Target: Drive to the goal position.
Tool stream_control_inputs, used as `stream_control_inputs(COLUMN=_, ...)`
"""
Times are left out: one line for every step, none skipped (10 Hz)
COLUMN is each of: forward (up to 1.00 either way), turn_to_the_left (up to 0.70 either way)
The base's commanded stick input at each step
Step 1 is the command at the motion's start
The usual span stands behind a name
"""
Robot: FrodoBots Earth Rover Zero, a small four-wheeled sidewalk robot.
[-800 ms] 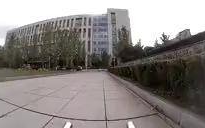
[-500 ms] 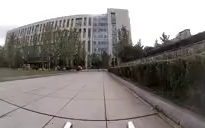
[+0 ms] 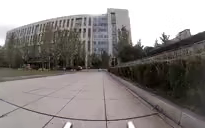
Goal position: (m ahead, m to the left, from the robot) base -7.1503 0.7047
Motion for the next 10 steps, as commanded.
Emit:
stream_control_inputs(forward=0.0, turn_to_the_left=0.3)
stream_control_inputs(forward=0.0, turn_to_the_left=0.3)
stream_control_inputs(forward=0.0, turn_to_the_left=0.3)
stream_control_inputs(forward=0.0, turn_to_the_left=0.3)
stream_control_inputs(forward=0.0, turn_to_the_left=0.3)
stream_control_inputs(forward=0.0, turn_to_the_left=0.3)
stream_control_inputs(forward=0.0, turn_to_the_left=0.3)
stream_control_inputs(forward=0.0, turn_to_the_left=0.3)
stream_control_inputs(forward=0.0, turn_to_the_left=0.3)
stream_control_inputs(forward=0.0, turn_to_the_left=0.3)
